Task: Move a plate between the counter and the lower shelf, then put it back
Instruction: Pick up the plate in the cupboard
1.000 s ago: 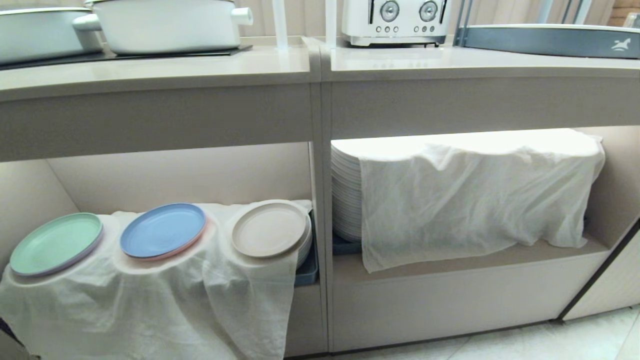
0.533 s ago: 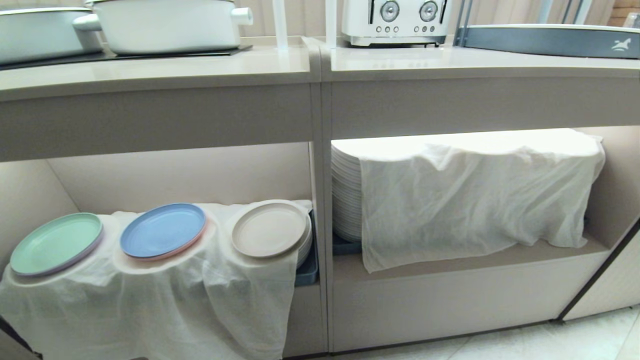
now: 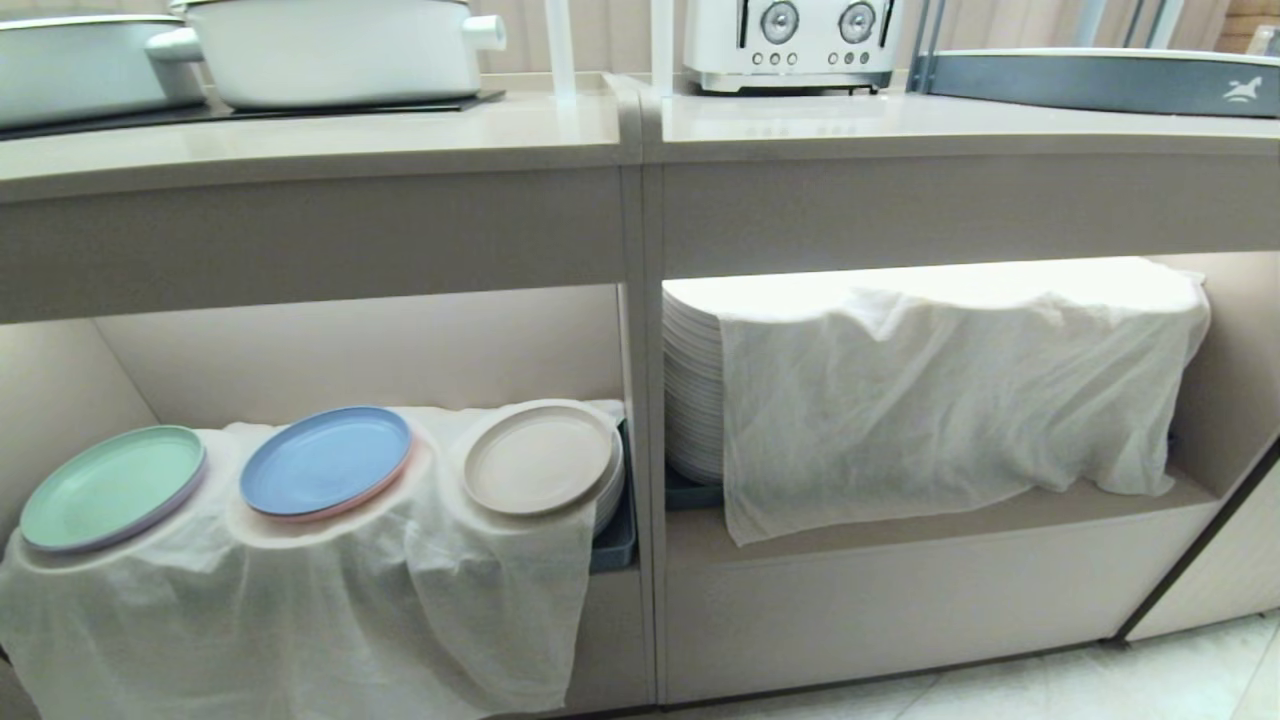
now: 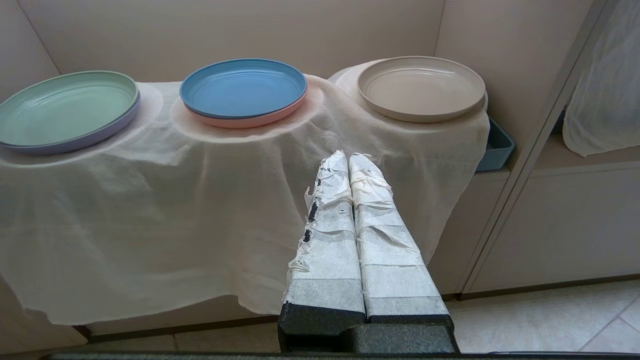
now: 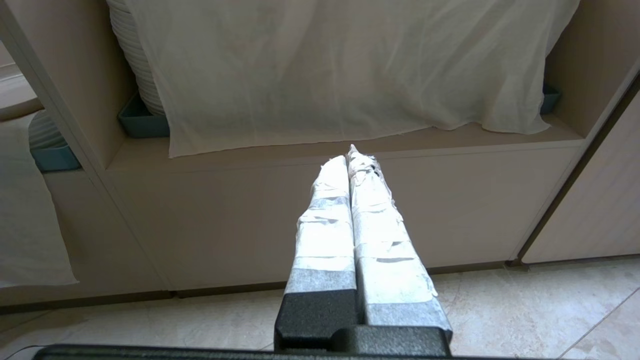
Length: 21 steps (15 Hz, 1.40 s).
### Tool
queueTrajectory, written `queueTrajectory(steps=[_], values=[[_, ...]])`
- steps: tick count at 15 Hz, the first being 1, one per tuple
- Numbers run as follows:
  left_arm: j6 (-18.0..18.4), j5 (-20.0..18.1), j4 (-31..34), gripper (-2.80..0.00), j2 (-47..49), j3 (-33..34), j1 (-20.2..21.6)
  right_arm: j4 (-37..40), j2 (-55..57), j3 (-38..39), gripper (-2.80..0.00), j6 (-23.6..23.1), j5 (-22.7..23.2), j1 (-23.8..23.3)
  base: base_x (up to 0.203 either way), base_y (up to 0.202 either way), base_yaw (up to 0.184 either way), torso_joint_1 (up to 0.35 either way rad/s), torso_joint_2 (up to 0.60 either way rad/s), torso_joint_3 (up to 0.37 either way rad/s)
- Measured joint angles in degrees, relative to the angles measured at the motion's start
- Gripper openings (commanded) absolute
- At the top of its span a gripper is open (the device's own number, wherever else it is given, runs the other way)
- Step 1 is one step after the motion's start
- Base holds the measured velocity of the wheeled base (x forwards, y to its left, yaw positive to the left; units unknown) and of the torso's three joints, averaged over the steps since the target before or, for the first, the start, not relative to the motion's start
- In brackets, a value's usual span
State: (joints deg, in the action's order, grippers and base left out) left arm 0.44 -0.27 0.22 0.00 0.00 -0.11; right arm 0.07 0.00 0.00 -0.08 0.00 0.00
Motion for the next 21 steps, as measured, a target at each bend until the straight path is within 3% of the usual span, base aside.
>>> queueTrajectory(steps=[16, 21], values=[[0.81, 0.16, 0.02, -2.8, 0.0, 0.0, 0.01, 0.0, 0.0, 0.0, -2.8, 0.03, 0.0, 0.0, 0.0, 0.0, 0.0, 0.0, 0.0, 0.0], [1.18, -1.64, -1.15, -2.8, 0.0, -1.4, 0.01, 0.02, 0.0, 0.0, -2.8, -0.01, 0.0, 0.0, 0.0, 0.0, 0.0, 0.0, 0.0, 0.0]])
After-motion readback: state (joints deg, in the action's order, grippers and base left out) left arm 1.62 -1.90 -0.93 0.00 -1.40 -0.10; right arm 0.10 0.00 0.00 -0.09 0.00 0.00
